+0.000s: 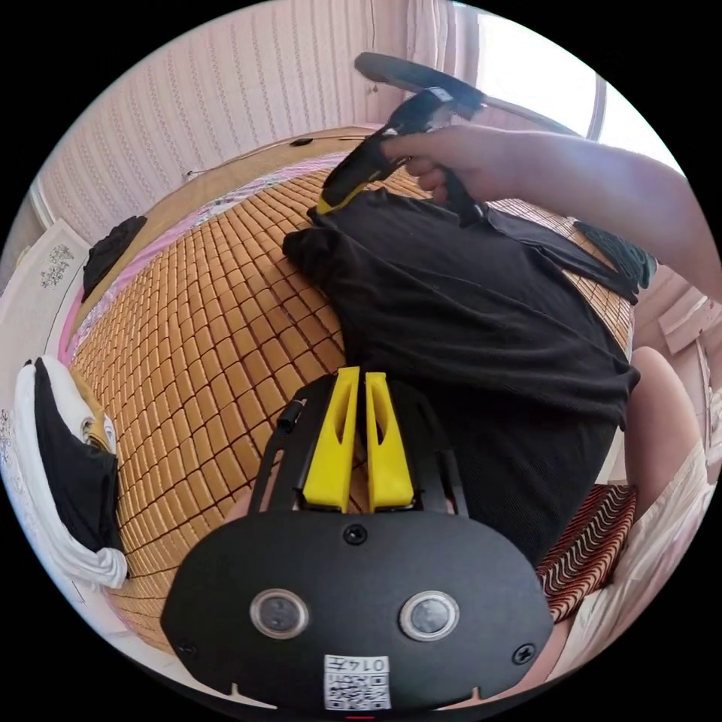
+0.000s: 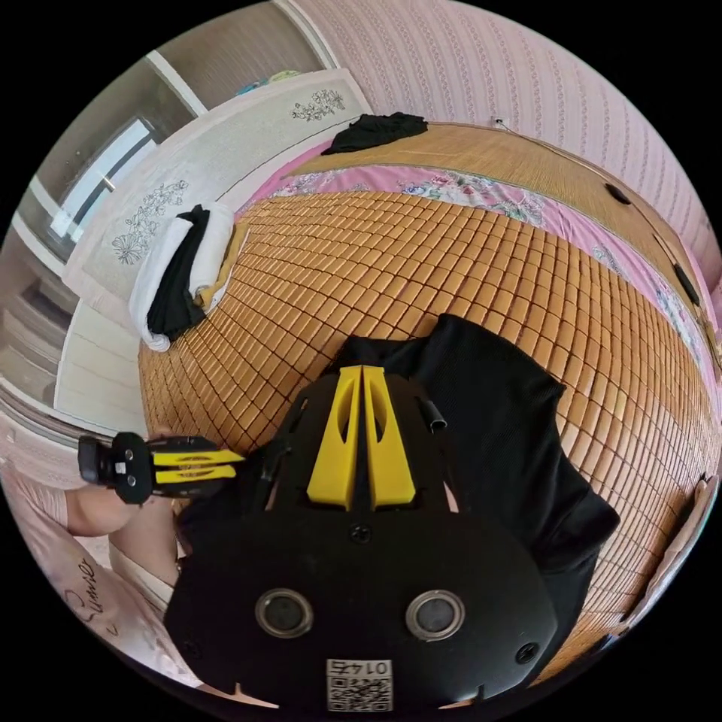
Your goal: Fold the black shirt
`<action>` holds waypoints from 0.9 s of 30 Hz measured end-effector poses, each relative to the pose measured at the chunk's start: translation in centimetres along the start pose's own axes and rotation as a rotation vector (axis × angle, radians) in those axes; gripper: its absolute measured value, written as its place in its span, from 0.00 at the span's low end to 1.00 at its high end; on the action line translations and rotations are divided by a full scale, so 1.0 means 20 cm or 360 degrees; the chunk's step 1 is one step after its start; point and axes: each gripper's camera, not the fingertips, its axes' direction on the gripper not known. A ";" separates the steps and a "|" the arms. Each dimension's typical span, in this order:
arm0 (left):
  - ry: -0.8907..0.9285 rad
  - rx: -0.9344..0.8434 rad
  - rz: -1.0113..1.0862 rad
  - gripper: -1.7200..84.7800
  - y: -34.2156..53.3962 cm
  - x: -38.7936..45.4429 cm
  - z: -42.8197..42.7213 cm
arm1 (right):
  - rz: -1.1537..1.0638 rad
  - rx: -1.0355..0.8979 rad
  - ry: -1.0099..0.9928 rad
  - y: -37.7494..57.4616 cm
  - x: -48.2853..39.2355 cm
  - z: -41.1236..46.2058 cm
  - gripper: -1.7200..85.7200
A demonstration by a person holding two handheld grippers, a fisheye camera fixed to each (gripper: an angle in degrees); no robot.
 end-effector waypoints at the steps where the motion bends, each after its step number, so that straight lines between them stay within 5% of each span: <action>1: -0.0001 -0.0048 -0.0037 0.01 0.02 -0.03 0.04 | -0.0036 0.0046 0.0010 0.11 -0.02 -0.08 0.01; 13: 0.0130 0.0140 -0.0015 0.01 0.16 0.14 -0.17 | 0.0423 -0.0308 0.0149 1.68 -0.09 -0.46 0.10; 20: 0.0649 0.0020 0.0490 0.03 0.23 1.01 -0.17 | 0.0497 -0.0337 0.0161 1.93 -0.10 -0.42 0.10; 27: 0.0478 -0.0092 0.0891 0.07 0.20 1.51 -0.02 | 0.0519 -0.0274 0.0104 2.06 -0.07 -0.44 0.10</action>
